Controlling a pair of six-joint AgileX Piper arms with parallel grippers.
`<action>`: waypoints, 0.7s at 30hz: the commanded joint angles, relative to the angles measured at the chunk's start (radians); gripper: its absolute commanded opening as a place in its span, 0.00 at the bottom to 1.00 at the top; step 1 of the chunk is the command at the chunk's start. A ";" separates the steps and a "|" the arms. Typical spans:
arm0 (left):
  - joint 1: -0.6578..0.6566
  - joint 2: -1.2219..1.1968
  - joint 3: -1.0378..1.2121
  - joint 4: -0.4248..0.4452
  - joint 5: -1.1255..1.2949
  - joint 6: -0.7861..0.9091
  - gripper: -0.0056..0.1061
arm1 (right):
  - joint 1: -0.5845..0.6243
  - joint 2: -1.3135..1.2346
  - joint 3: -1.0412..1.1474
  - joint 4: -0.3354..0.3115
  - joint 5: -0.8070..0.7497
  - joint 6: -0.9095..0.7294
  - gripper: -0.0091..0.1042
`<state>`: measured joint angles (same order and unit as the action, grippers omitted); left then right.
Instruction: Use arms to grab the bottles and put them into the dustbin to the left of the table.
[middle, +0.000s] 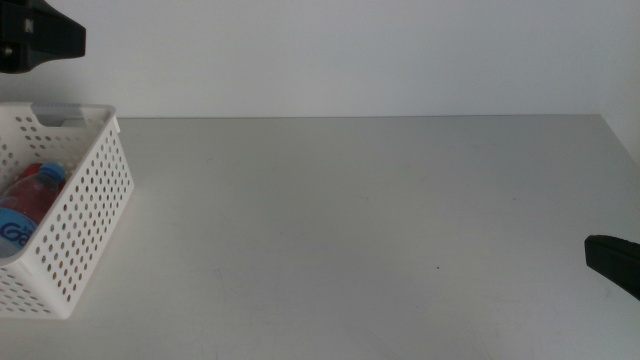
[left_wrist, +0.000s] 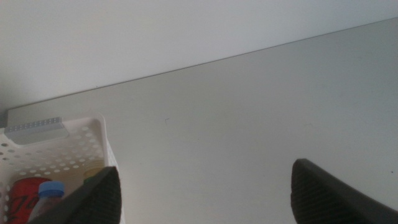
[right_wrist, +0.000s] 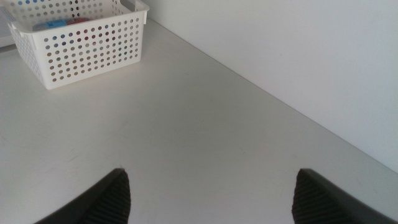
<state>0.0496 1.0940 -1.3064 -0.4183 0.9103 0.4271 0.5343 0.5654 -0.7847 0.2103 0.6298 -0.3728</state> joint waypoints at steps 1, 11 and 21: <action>-0.002 -0.016 -0.020 -0.034 -0.059 -0.010 0.89 | -0.005 0.007 -0.024 0.001 -0.068 -0.013 0.67; -0.002 -0.173 0.145 -0.024 -0.061 -0.010 0.89 | -0.029 -0.011 -0.003 -0.161 -0.228 -0.013 0.67; -0.029 -0.434 0.327 0.089 -0.074 -0.010 0.89 | -0.357 -0.020 0.209 -0.019 -0.257 -0.013 0.67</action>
<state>0.0378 0.7022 -0.9827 -0.3239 0.9031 0.4271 0.2347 0.5508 -0.5876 0.1779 0.4520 -0.3752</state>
